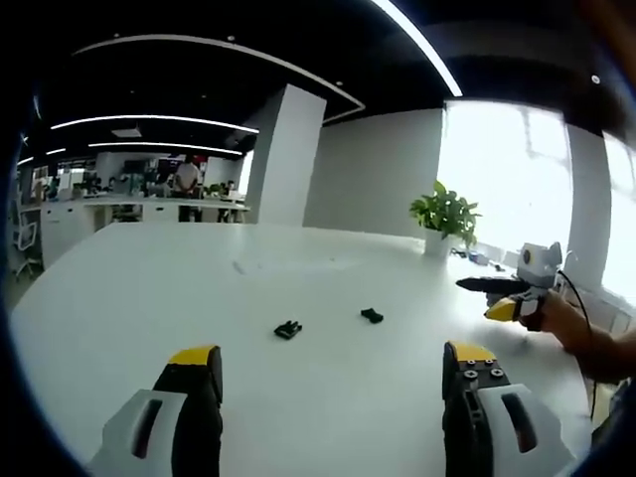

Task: Snap the two parts of the plastic buckle together until the buckle closes and remains connected.

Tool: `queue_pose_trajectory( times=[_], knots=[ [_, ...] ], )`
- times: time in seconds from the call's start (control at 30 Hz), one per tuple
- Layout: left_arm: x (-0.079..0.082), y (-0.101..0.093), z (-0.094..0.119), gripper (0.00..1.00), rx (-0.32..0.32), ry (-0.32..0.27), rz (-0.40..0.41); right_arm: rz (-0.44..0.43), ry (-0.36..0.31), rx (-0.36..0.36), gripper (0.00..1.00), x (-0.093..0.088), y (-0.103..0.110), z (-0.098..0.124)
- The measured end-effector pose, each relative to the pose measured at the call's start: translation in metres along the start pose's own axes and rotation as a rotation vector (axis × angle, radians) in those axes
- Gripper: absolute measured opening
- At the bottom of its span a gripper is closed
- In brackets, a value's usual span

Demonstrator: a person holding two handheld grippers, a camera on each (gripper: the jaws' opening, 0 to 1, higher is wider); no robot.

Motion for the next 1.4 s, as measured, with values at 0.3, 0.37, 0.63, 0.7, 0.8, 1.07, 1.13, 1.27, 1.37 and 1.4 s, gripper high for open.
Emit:
queue_pose_trajectory(
  times=[0.3,0.37,0.63,0.7,0.8,1.07,1.13,1.27,1.37,1.4],
  knots=[
    [-0.004,-0.003,-0.002,0.92,-0.010,0.036,-0.024,0.003,-0.014,0.017,0.80,0.003,0.003,0.002],
    [-0.001,-0.002,-0.001,0.91,0.000,0.022,-0.038,-0.024,-0.009,0.046,0.82,0.003,0.005,0.001],
    [0.002,-0.003,-0.004,0.95,-0.055,-0.005,0.025,-0.032,0.020,0.086,0.84,0.004,0.008,-0.010],
    [-0.004,-0.001,-0.009,0.95,-0.039,0.057,-0.009,-0.031,0.028,0.089,0.84,0.003,0.008,-0.013],
    [-0.006,-0.001,-0.015,0.95,-0.027,0.087,-0.031,-0.020,0.034,0.088,0.83,0.003,0.008,-0.014],
    [0.003,-0.002,-0.021,0.91,-0.032,0.056,-0.014,-0.007,0.045,0.094,0.81,0.006,0.007,-0.019],
    [0.003,-0.003,-0.022,0.90,-0.035,0.058,-0.014,-0.014,0.046,0.100,0.79,0.005,0.007,-0.020],
    [0.003,-0.004,-0.026,0.90,-0.034,0.080,-0.030,-0.004,0.051,0.105,0.78,0.005,0.008,-0.021],
    [0.003,-0.005,-0.028,0.90,-0.038,0.081,-0.029,0.011,0.050,0.102,0.78,0.007,0.008,-0.022],
    [0.002,-0.005,-0.028,0.91,-0.038,0.081,-0.027,0.013,0.049,0.101,0.77,0.008,0.008,-0.022]
  ],
)
Point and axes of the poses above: the point that each gripper's makers call its tool centre point, and the gripper's own axes: z roughly backward along the fingers, y roughly to its left, x roughly out of its top, the point moved 10 cm from there along z, roughly backward along the fingers, and after that the axes turned 7 degrees about -x, right-handed, at the moved point
